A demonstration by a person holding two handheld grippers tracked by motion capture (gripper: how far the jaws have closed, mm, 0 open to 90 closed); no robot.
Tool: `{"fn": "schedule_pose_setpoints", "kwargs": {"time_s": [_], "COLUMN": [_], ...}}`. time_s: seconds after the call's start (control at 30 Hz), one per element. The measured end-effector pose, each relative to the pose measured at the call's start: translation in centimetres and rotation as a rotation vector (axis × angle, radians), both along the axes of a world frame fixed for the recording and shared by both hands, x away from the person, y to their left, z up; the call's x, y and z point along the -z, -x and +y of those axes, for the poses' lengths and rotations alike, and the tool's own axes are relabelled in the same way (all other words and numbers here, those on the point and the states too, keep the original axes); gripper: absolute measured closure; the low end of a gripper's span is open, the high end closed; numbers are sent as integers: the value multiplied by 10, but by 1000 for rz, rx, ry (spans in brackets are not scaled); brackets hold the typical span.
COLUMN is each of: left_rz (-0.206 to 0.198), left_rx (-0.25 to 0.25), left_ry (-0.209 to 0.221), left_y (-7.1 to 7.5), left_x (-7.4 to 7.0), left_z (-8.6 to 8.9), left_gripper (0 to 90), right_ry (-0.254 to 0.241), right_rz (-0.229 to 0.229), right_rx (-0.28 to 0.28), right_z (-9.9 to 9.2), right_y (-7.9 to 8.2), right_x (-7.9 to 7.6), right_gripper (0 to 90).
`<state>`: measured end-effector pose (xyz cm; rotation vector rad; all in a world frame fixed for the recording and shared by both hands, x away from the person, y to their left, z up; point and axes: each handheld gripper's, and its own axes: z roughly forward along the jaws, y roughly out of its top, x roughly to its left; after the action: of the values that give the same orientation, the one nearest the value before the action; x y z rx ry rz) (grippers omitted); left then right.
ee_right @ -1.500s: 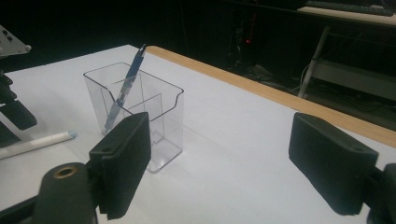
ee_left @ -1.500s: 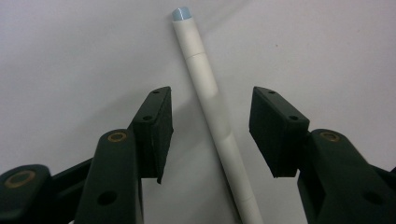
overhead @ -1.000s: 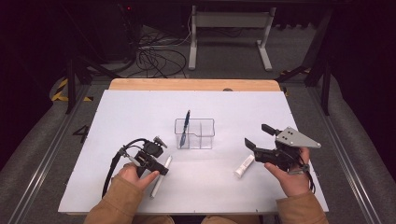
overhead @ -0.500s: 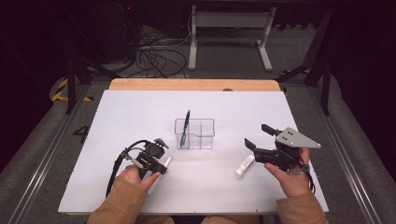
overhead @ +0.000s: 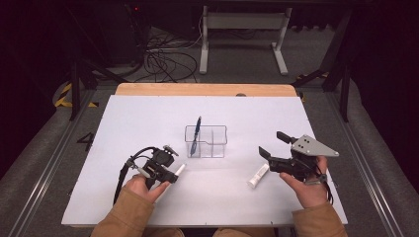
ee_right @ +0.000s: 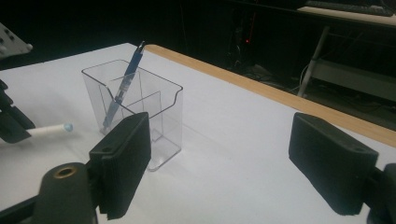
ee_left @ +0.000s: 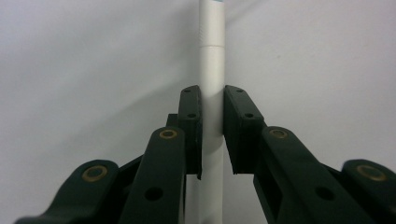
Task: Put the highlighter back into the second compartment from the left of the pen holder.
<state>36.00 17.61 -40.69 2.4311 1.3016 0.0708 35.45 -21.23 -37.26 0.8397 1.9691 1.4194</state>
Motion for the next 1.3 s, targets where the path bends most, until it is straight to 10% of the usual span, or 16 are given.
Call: {"fn": "schedule_pose_setpoints", "kwargs": {"time_s": [0.9, 1.3], "left_rz": [-346, -428], "left_rx": [72, 96], "left_ry": [306, 459], "left_y": [13, 5], "left_x": [-52, -68], "left_z": [16, 20], "left_gripper": [783, 783], "right_ry": [5, 6], "right_rz": [7, 15], "right_rx": [-3, -8], "right_z": [2, 4], "right_y": [-1, -2], "right_x": [2, 4], "right_gripper": [214, 215]}}
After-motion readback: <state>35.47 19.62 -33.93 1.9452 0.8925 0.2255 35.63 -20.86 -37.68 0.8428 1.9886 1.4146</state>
